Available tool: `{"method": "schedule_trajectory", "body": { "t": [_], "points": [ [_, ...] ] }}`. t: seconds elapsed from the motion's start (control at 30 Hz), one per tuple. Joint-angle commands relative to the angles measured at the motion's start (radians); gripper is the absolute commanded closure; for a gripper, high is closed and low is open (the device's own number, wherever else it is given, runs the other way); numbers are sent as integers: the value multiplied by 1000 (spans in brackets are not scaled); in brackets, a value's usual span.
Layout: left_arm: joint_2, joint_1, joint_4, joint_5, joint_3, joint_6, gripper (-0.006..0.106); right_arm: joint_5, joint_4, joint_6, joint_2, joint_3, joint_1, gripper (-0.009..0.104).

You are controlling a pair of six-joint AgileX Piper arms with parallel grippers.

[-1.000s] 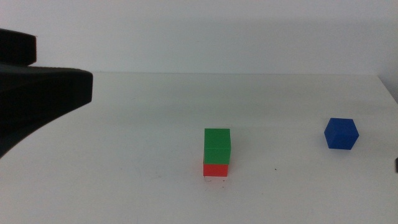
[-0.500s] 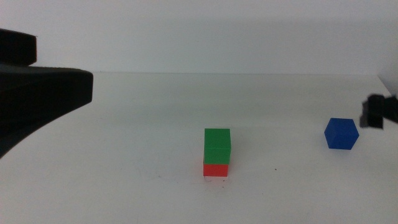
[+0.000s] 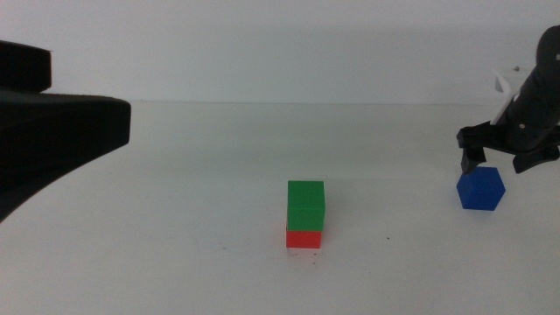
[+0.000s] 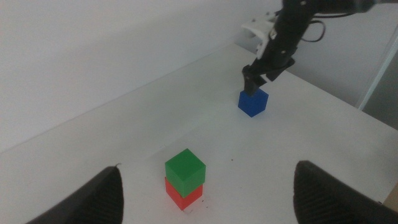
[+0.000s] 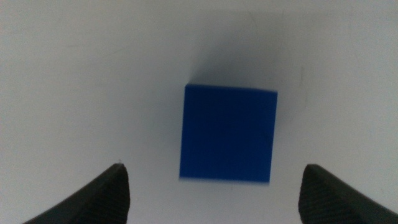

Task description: Stack red cubes first, then green, then blue cubes in a specific spot.

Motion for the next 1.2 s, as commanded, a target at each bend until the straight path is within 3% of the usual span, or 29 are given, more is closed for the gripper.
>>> {"method": "schedule_trajectory", "body": {
  "t": [0.0,0.23,0.37,0.43,0.57,0.63,0.83,0.93,1.1,1.17],
  "points": [
    [-2,3,-3,-15,1,0,7,11,-2,-14,43,-43,-18,14],
    [-2,3,-3,-15,1,0,7,-19,7,-10,142,-75,-44,15],
    [-2,3,-3,-15,1,0,7,-84,7,-10,197,-75,-44,24],
    [-2,3,-3,-15,1,0,7,-119,2,-10,215,-75,-44,38],
    [-2,3,-3,-15,1,0,7,-96,-5,18,190,-75,-30,98],
    [-2,3,-3,-17,1,0,7,-30,-32,90,96,-75,34,93],
    [-2,3,-1,-17,1,0,7,137,-218,405,-79,-130,351,93],
    [-2,3,5,-17,1,0,7,252,-226,517,-66,-236,499,93],
    [-2,3,5,-22,1,0,7,252,-230,651,-22,-337,671,93],
    [-2,3,5,-30,1,0,7,252,-171,678,0,-364,681,93]
  ]
}}
